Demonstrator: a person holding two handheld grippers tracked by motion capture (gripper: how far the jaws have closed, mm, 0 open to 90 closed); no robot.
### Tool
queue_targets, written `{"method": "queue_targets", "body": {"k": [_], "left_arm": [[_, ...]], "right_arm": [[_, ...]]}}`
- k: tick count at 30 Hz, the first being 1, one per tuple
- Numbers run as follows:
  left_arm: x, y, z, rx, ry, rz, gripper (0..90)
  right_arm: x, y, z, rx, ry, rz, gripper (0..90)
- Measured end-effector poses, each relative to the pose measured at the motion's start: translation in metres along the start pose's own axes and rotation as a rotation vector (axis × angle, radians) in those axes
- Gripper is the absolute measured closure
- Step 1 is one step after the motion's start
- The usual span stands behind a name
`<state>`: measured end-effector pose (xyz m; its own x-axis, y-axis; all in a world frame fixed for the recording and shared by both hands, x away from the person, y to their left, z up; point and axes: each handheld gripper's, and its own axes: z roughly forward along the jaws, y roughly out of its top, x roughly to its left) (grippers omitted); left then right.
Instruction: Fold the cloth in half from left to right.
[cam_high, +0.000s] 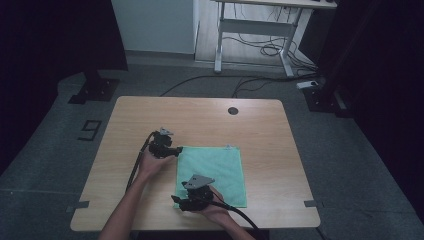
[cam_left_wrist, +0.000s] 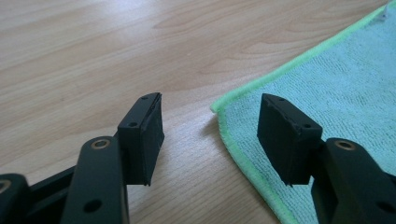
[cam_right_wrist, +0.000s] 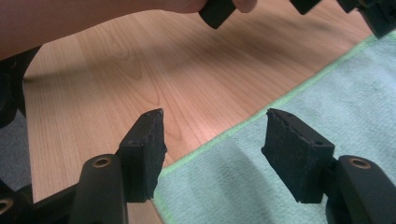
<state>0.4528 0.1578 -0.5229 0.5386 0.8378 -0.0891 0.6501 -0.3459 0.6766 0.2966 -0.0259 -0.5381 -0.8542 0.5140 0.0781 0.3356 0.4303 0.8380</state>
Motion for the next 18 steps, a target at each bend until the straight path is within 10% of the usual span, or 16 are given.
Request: {"method": "queue_targets", "body": {"k": [18], "left_arm": [[-0.005, 0.0, 0.019, 0.024, -0.008, 0.008, 60.1]], "right_arm": [[0.005, -0.011, 0.008, 0.094, 0.006, -0.039, 37.0]]}}
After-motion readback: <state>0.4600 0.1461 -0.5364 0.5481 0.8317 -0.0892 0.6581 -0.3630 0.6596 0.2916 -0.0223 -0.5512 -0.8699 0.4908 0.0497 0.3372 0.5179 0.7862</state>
